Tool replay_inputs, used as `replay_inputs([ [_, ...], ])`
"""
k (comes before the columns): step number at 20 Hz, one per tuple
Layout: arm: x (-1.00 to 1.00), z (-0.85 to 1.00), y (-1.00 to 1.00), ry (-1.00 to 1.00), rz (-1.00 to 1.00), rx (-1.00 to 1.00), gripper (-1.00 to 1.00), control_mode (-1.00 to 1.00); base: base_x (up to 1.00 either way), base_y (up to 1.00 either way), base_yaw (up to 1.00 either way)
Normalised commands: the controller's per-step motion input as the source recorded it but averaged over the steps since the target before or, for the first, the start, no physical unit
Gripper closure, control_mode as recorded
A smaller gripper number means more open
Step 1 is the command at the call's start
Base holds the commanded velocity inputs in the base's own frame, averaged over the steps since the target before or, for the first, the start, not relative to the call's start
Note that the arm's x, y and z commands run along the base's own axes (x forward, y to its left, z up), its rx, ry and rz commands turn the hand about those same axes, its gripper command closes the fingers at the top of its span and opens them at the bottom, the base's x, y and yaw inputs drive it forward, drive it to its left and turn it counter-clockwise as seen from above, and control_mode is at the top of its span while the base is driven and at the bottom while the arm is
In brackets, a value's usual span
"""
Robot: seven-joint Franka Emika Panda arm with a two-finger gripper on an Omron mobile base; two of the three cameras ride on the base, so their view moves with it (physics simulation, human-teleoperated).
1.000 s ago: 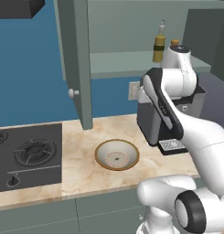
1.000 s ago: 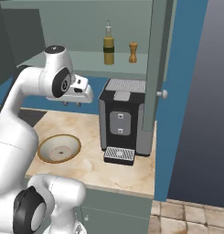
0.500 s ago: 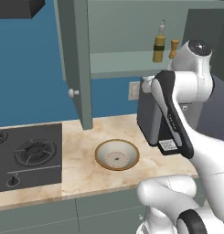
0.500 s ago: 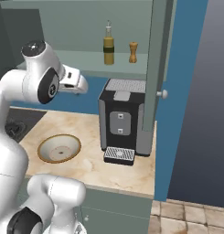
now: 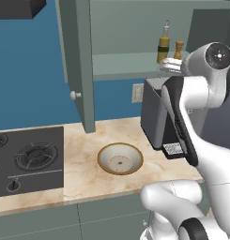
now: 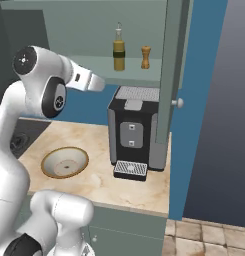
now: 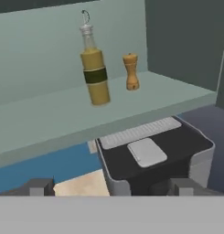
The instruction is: Retrieve the bottle and the shaker from the cabinet and place them next to the mixing bowl on the counter. Then add garlic from the fridge to the mixing bowl.
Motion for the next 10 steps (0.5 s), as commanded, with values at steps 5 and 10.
replay_inputs([
  [5,0.59,0.3,-0.41,0.14,0.08,0.01,-1.0,-1.0,0.0,0.0,0.0],
  [10,0.2,0.11,-0.08,0.19,0.22,-0.01,-1.0,-1.0,0.0,0.0,0.0],
])
